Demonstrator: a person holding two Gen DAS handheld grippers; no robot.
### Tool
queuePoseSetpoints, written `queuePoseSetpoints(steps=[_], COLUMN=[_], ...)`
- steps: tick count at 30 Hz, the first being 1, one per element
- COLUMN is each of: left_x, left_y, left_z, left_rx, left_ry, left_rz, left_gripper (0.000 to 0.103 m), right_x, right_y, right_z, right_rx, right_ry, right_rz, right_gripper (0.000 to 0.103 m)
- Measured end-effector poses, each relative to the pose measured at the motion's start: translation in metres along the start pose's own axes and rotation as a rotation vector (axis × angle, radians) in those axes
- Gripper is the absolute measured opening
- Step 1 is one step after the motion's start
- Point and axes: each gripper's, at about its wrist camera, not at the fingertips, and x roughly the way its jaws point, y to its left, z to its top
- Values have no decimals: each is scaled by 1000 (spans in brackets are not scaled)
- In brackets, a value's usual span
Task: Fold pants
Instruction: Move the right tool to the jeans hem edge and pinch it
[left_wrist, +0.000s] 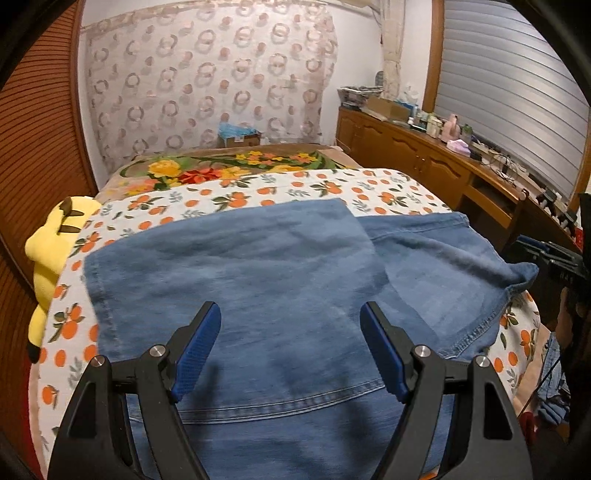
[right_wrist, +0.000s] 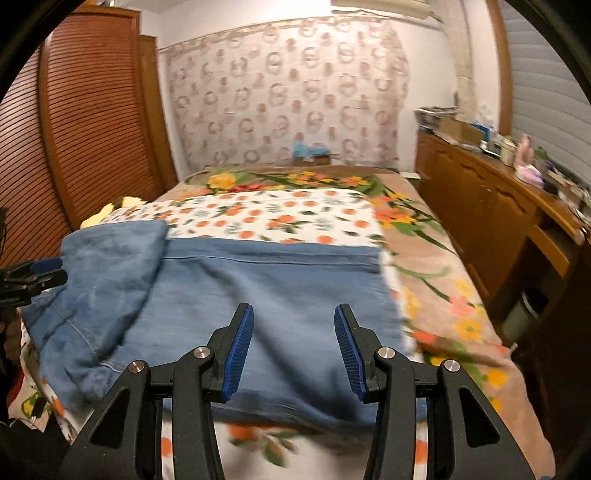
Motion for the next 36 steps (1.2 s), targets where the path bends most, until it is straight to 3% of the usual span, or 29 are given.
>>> queuePoseSetpoints(steps=[11,27,29,36], left_x=[17,37,38,39], left_y=[-30,-38,-39,-40], left_z=[-4,-20,-20,-22], left_rx=[43,51,51,47], left_ry=[42,109,109,109], left_rz=[-54,-66,-65,-67], left_gripper=[79,79,79,79], right_x=[-6,39,43,44], right_y=[-41,-57,-59,-57], right_z=[-8,8,9,9], right_rx=[69,77,61,27], right_ry=[48,149,164,185], right_rz=[-118,-41,-48,-63], right_gripper=[47,47,39,27])
